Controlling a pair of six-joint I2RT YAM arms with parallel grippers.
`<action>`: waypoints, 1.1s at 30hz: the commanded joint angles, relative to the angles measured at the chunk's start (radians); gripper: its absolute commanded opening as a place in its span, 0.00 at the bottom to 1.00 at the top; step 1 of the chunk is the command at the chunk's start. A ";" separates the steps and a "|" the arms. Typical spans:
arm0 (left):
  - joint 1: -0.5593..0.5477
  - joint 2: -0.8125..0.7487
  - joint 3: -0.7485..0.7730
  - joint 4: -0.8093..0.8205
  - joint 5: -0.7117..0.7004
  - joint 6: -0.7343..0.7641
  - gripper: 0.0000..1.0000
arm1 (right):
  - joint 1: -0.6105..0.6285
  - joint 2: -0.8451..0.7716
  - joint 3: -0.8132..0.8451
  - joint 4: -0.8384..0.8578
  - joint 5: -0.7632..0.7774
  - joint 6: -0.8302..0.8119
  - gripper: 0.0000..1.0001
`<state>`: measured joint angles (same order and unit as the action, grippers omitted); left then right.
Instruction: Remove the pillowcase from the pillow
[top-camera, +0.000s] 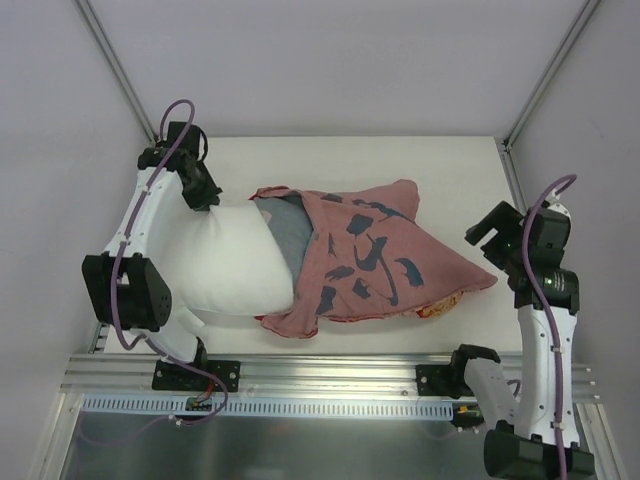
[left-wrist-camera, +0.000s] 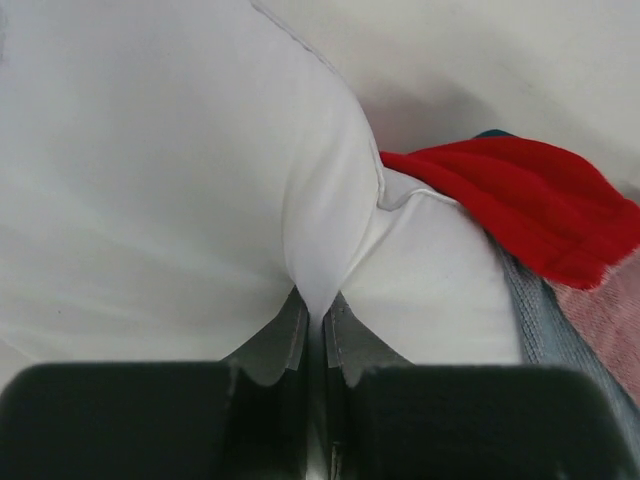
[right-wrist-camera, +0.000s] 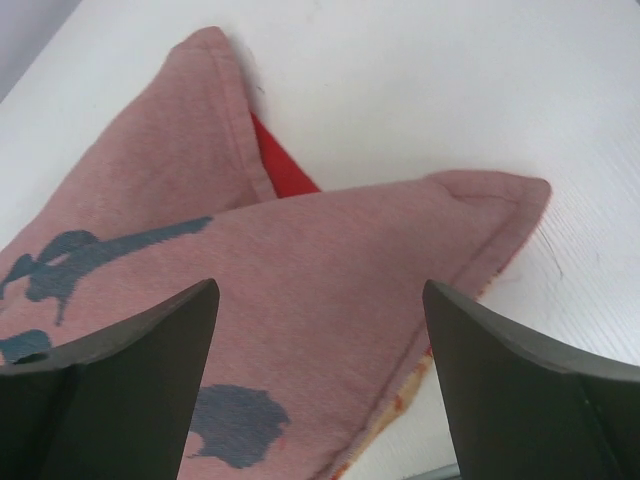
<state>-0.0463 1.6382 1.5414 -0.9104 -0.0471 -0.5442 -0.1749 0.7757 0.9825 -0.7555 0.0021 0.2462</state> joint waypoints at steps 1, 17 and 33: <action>-0.010 -0.145 -0.009 0.059 0.125 0.047 0.00 | 0.090 0.072 0.083 0.033 0.085 0.019 0.88; -0.010 -0.394 -0.129 0.238 0.338 0.176 0.00 | 0.224 0.540 0.358 0.039 -0.063 0.151 0.96; -0.010 -0.472 -0.164 0.242 0.400 0.207 0.00 | 0.249 0.895 0.347 0.325 -0.235 0.407 0.39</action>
<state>-0.0525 1.2236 1.3705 -0.7372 0.2764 -0.3576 0.0681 1.6493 1.2758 -0.4728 -0.1989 0.6144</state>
